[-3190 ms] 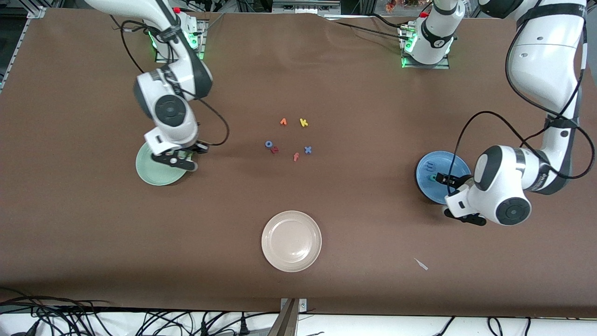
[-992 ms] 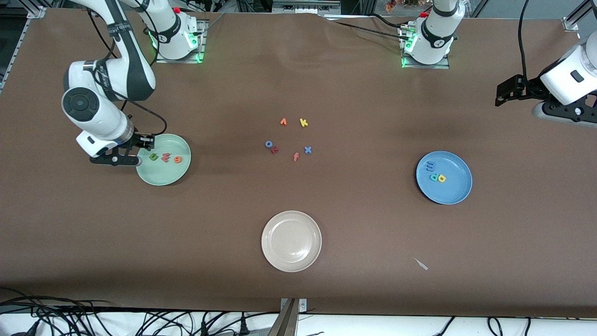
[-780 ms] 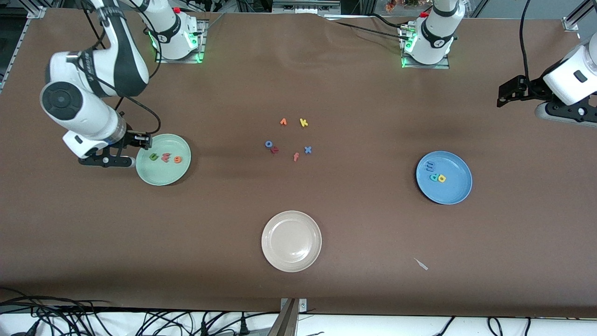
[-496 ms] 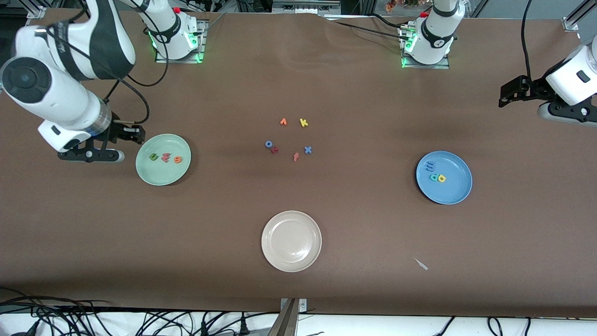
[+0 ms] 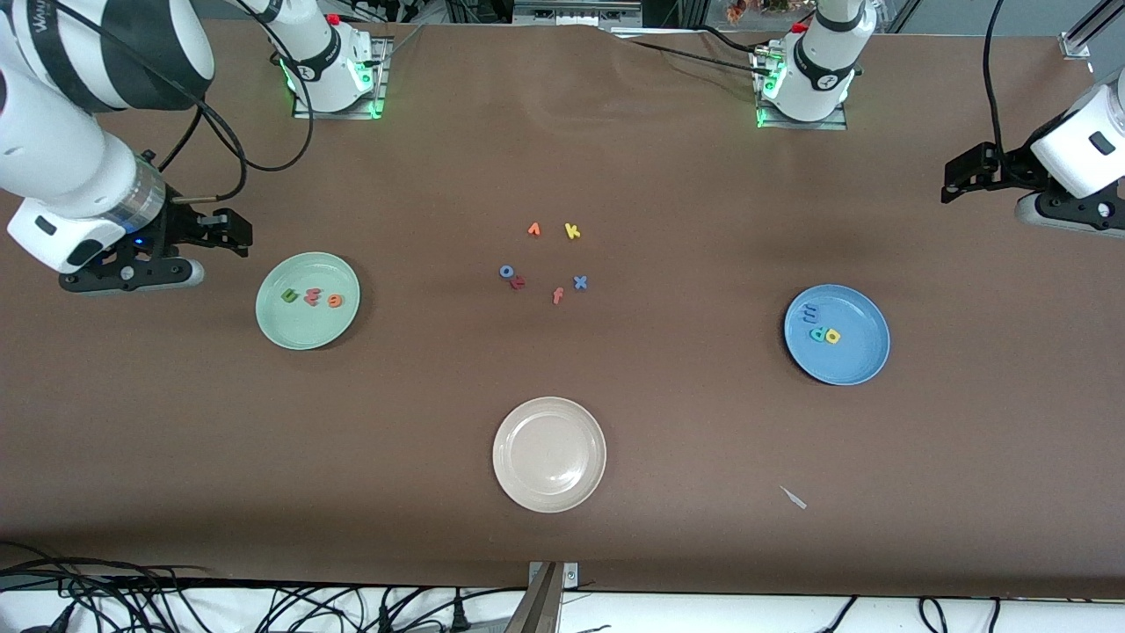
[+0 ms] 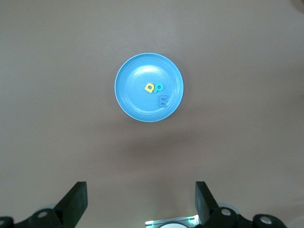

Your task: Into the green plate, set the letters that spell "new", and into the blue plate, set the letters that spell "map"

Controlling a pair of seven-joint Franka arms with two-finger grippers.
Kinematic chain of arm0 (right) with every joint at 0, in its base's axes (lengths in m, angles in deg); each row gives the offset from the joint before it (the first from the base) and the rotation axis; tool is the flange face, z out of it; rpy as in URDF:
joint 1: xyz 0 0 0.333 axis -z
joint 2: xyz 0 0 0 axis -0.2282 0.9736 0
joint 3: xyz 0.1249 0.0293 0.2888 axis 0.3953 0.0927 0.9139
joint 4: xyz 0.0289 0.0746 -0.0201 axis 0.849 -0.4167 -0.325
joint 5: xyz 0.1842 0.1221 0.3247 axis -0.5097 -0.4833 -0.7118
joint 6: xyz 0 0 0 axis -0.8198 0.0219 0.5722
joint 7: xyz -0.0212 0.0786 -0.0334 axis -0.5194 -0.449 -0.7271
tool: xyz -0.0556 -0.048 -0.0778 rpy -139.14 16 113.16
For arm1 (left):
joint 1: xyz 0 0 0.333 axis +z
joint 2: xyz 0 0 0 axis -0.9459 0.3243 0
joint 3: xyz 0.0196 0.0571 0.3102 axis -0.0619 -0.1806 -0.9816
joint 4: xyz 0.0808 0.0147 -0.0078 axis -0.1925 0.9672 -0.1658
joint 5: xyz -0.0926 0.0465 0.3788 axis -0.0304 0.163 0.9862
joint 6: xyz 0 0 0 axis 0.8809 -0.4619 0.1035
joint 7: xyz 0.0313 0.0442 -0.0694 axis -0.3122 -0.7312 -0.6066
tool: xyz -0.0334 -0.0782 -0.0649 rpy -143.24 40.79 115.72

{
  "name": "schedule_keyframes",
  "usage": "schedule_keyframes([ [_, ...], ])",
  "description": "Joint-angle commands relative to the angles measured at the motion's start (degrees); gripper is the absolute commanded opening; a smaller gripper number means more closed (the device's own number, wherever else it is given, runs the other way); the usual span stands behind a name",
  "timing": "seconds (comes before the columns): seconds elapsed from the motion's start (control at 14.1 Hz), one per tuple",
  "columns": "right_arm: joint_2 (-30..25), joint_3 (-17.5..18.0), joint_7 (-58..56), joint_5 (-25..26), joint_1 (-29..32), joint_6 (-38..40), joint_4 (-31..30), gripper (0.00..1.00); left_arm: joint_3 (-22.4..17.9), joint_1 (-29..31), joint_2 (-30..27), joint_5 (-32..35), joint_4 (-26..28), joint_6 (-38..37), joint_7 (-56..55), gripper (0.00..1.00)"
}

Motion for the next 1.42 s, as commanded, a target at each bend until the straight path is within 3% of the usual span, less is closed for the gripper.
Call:
schedule_keyframes([
  [0.0, -1.0, 7.8, -4.3, -2.5, 10.5, 2.2, 1.1, 0.99, 0.0, 0.1, -0.2, -0.1, -0.3, 0.3, 1.4, 1.0],
  [0.14, -1.5, 10.1, -3.0, -2.5, 12.5, 4.6, 2.0, 0.99, 0.0, 0.1, -0.2, -0.1, -0.3, 0.3, 1.4, 1.0],
  [0.99, -1.2, 8.3, -3.5, -3.2, 12.7, 10.5, 8.9, 1.0, 0.0, 0.1, 0.1, -0.1, -0.2, 0.7, 1.4, 1.0],
  [1.35, -0.9, 8.3, -3.5, -4.0, 12.9, 11.7, 9.1, 1.0, 0.0, 0.1, 0.2, -0.1, -0.2, 0.7, 1.4, 1.0],
])
